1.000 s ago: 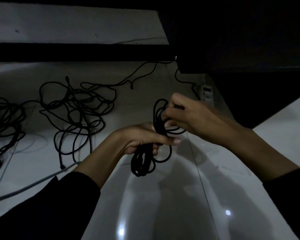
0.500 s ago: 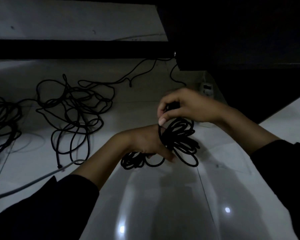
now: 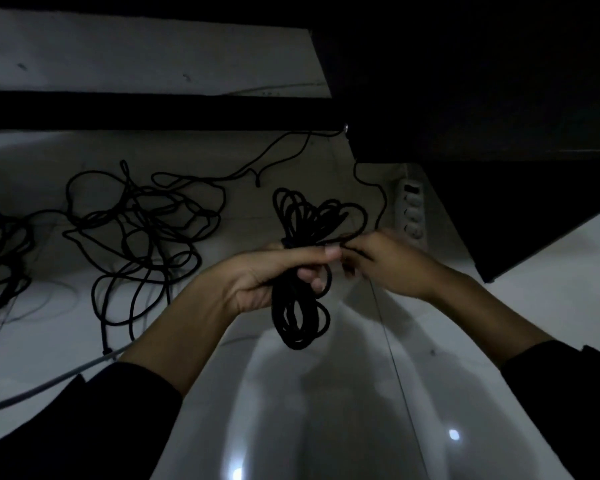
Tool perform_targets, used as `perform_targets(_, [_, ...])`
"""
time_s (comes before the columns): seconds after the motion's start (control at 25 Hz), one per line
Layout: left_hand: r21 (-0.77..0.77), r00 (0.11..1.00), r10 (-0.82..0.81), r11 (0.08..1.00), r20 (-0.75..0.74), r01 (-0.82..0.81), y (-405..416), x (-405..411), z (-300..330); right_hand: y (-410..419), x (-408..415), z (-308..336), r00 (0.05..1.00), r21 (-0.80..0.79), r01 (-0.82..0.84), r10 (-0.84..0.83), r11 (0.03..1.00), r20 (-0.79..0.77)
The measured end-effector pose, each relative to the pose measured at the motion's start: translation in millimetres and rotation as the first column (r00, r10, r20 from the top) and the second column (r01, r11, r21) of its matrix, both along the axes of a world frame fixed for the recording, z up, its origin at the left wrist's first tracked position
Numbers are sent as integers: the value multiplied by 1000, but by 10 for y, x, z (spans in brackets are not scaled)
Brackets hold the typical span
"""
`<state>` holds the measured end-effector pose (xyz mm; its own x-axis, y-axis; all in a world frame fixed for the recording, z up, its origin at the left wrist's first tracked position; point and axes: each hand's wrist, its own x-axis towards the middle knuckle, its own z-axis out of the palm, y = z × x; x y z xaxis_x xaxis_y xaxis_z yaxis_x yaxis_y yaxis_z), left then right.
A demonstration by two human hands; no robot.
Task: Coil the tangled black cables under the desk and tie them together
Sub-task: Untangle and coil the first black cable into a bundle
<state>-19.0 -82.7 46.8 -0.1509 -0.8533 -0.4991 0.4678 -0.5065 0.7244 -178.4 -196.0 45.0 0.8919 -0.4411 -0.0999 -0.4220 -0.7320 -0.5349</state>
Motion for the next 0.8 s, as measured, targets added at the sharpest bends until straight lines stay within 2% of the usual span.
perform_targets(0.16, [-12, 933, 117, 993, 341, -121, -85, -45, -134, 121, -4, -34, 978, -218, -118, 76, 969, -192])
perform_targets(0.32, [-19, 880, 70, 997, 470, -70, -132, -1, -181, 129, -16, 139, 965, -374, -237, 175, 897, -193])
perform_targets(0.4, [-20, 825, 54, 998, 562, -51, -195, 28, -232, 104, -12, 235, 948, -426, -306, 235, 851, -212])
perform_targets(0.52, [47, 605, -75, 997, 793, 61, -316, 21, -318, 36, 105, 366, 918, -441, -396, 344, 805, -197])
perform_targets(0.64, [79, 357, -166, 966, 919, 247, -372, -85, -311, -44, 245, 408, 883, -431, -460, 450, 776, -134])
perform_targets(0.72, [75, 287, -182, 935, 940, 346, -366, -155, -317, -122, 307, 415, 889, -391, -444, 450, 806, -81])
perform_targets(0.8, [24, 296, -159, 909, 942, 415, -328, -189, -334, -243, 356, 409, 916, -244, -398, 399, 885, -48])
